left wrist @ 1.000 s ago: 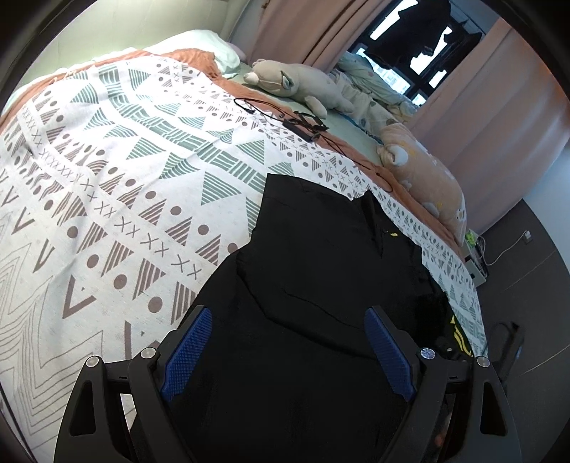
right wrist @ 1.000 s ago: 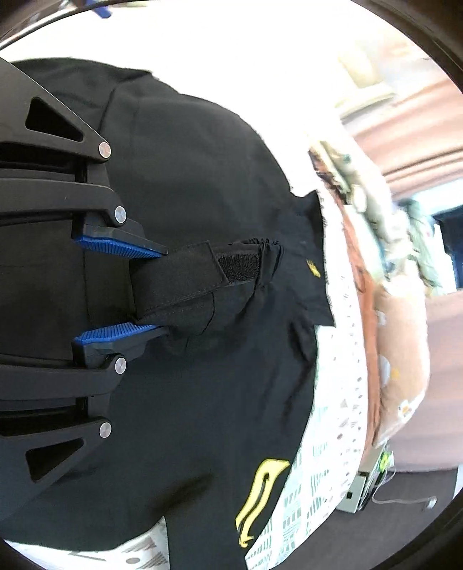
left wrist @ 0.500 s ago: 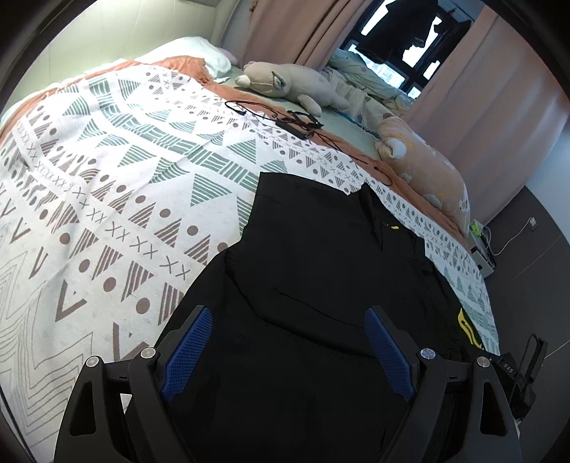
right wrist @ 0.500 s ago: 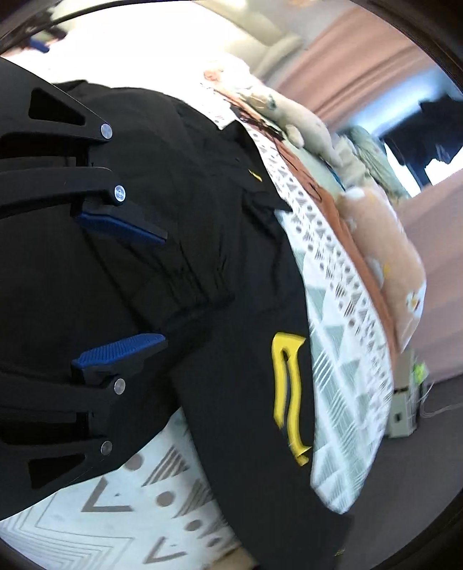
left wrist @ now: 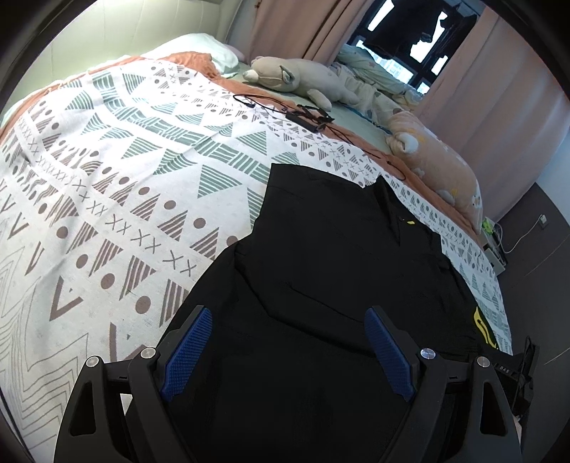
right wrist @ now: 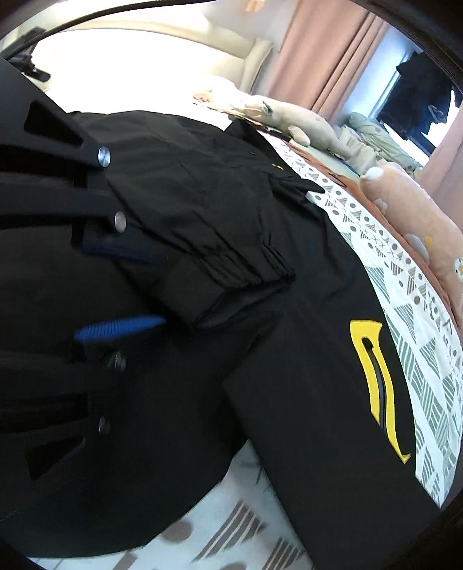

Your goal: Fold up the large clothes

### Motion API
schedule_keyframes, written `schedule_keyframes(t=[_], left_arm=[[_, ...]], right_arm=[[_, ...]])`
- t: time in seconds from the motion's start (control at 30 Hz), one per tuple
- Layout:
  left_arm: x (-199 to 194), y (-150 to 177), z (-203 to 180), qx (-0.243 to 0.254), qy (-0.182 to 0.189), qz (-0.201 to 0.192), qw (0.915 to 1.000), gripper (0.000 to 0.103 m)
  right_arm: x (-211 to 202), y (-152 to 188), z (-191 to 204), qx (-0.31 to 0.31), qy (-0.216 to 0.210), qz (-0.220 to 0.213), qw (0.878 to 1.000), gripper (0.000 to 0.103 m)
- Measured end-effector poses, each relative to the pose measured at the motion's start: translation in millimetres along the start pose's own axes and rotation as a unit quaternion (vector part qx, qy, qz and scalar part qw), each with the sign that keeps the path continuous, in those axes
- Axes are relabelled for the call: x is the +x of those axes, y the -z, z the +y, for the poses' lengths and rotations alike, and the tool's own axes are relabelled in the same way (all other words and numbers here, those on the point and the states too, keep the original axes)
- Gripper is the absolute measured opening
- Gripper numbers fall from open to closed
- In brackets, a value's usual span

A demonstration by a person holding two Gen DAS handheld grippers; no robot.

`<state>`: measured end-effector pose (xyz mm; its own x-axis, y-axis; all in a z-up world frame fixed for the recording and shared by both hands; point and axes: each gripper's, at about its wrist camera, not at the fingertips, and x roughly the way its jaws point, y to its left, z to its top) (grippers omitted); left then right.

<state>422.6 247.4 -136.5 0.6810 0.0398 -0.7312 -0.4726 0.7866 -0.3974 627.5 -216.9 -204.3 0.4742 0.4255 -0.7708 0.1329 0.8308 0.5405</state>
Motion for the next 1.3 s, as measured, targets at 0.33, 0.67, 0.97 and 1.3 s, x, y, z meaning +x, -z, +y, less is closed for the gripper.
schedule_keyframes(t=[0.33, 0.67, 0.97, 1.3], left_arm=[[22, -6, 12, -0.008, -0.008, 0.01, 0.9999, 0.088], [20, -8, 10, -0.015, -0.012, -0.004, 0.9998, 0.088], [7, -6, 1, -0.009, -0.011, -0.033, 0.9993, 0.095], [5, 7, -28, 0.011, -0.004, -0.028, 0.9995, 0.096]], right_arm=[[13, -20, -2, 0.007, -0.009, -0.02, 1.0, 0.009], [1, -30, -2, 0.032, -0.048, -0.017, 0.998, 0.027], [-69, -20, -23, 0.048, -0.012, -0.099, 0.994, 0.066], [-108, -32, -81, 0.1, 0.041, -0.161, 0.981, 0.066]])
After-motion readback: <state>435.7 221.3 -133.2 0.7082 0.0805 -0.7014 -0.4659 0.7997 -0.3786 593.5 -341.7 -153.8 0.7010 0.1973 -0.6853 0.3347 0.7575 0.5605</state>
